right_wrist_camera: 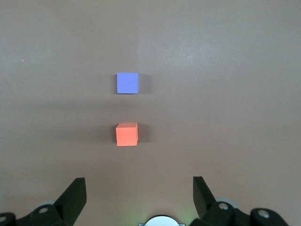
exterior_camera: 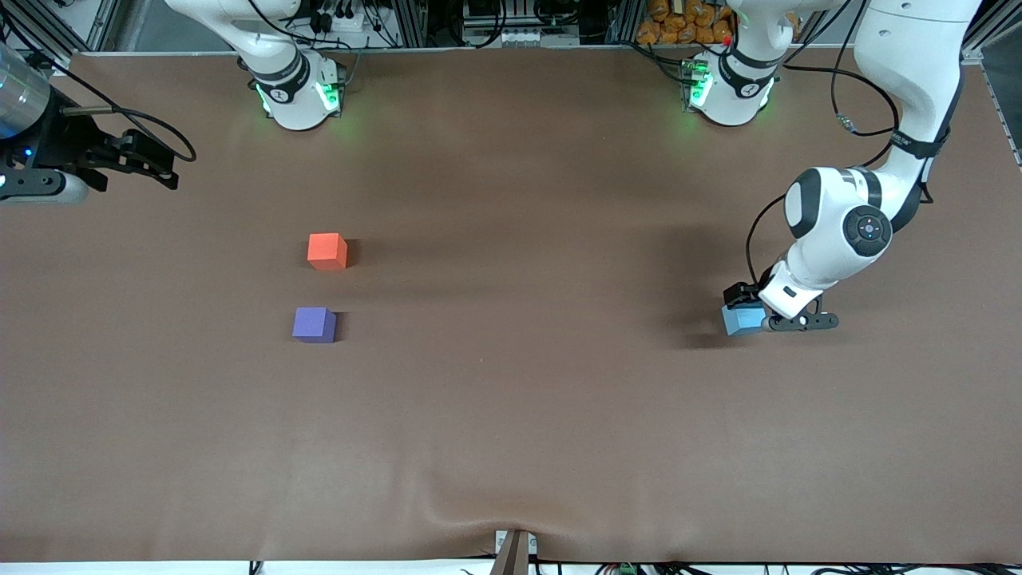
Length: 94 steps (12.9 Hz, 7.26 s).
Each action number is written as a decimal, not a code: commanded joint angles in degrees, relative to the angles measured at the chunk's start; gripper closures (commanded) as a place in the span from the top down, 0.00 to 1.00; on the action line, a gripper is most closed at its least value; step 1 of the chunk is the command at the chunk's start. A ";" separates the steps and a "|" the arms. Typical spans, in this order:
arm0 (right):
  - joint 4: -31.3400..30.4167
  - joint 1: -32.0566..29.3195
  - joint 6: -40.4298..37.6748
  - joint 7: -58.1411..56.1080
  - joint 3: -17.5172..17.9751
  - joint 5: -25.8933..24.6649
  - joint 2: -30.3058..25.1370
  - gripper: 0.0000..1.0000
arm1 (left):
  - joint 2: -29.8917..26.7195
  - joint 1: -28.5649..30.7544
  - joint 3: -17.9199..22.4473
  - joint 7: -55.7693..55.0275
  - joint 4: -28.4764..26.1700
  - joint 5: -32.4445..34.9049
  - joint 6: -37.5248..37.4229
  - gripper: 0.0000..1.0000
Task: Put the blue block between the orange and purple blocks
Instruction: 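Lift the light-blue cube and carry it toward the table's middle, then set the cube down mid-table while the right gripper reaches toward it, then grasp the light-blue cube with the right gripper while the left retracts, then lower the light-blue cube between the orange and purple cubes, release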
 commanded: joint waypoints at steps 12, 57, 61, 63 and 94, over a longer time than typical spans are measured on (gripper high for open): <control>2.96 -0.46 -0.30 -0.67 0.75 0.32 -0.03 1.00 | 5.64 -13.35 -3.44 0.09 14.29 1.02 -4.25 0.00; -15.76 27.11 30.53 55.89 0.75 3.74 17.54 1.00 | 1.26 -16.02 2.00 -14.07 51.43 1.37 -48.74 1.00; -15.85 33.01 37.22 63.73 0.58 0.60 24.39 1.00 | -2.77 -12.16 2.09 -13.45 51.16 1.45 -52.78 1.00; -15.85 33.46 39.85 68.30 0.66 -4.58 27.29 1.00 | -5.23 -10.83 1.82 -12.32 50.64 1.37 -54.46 1.00; -34.74 9.38 44.15 9.52 0.14 -4.52 13.77 0.00 | -15.97 1.30 1.65 -1.68 46.85 0.40 -61.14 1.00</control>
